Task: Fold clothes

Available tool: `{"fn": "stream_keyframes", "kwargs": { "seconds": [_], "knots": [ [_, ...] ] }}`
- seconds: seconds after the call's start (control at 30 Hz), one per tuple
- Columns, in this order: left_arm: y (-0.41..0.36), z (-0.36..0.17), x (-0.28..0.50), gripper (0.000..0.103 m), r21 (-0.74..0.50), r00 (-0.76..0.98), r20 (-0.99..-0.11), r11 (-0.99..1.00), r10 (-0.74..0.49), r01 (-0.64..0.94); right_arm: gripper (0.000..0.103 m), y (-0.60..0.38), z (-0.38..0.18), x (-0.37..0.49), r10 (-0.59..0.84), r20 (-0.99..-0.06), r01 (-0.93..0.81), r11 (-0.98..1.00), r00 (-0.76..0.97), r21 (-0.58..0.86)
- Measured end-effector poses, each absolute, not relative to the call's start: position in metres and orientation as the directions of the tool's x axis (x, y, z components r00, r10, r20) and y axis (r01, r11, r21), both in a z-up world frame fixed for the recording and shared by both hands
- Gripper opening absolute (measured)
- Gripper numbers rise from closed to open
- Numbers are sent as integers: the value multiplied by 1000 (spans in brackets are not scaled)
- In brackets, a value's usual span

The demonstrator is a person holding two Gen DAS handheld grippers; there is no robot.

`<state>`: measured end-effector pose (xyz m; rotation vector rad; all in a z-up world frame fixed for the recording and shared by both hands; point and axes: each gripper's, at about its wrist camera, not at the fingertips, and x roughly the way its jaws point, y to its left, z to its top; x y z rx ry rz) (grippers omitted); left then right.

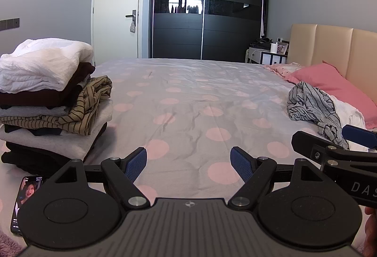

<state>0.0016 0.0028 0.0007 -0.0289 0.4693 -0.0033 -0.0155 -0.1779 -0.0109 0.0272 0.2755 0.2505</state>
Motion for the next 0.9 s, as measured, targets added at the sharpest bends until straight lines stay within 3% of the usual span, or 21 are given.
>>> {"fn": "stream_keyframes", "kwargs": {
  "seconds": [0.9],
  "knots": [
    [6,0,3,78,-21,883,-468,1000,-2,-8,100,-179,-10,-17,252,-278,-248,967,927,52]
  ]
}}
